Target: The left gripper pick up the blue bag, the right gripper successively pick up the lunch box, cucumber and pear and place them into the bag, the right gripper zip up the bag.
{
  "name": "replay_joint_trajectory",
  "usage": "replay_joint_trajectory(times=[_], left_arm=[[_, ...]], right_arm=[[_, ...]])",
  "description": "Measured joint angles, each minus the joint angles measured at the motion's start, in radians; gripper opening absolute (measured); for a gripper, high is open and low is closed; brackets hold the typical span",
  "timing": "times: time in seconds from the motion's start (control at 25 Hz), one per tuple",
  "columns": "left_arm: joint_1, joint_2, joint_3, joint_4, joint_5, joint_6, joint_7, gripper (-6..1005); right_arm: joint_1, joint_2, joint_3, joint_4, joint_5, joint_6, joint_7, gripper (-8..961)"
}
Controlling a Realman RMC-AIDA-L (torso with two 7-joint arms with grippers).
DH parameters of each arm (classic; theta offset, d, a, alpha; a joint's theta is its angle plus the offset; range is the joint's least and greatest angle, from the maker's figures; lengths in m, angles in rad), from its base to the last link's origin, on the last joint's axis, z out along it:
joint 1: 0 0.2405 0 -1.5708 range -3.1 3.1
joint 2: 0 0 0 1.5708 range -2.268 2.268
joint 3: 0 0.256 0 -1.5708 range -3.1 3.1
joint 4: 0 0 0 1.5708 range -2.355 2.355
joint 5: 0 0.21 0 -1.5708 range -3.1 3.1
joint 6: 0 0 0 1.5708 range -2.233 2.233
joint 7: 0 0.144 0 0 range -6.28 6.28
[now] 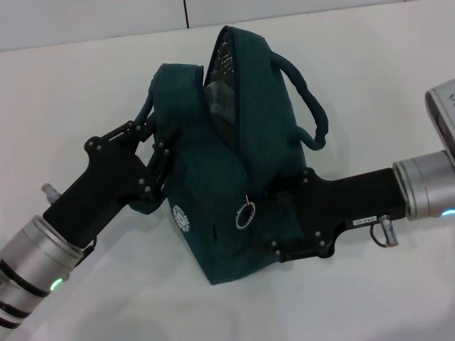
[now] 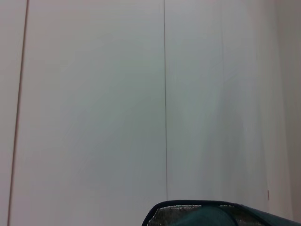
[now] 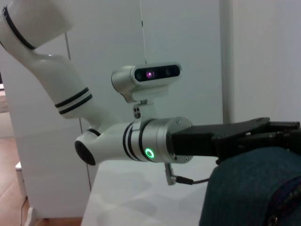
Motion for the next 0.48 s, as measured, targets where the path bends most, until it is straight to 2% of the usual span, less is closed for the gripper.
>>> replay_joint_trajectory(times=[0.24, 0.48], left_arm=[[-0.004, 0.001, 0.0, 0.0, 0.0, 0.0, 0.001, 333], [-0.006, -0.001, 0.0, 0.0, -0.007, -0.002, 0.007, 346]], right_arm=[[0.008, 0.002, -0.006, 0.001, 0.0, 0.049, 0.0, 553], [0.019, 0.002, -0.01, 0.003, -0.007, 0.088, -0.015, 424]])
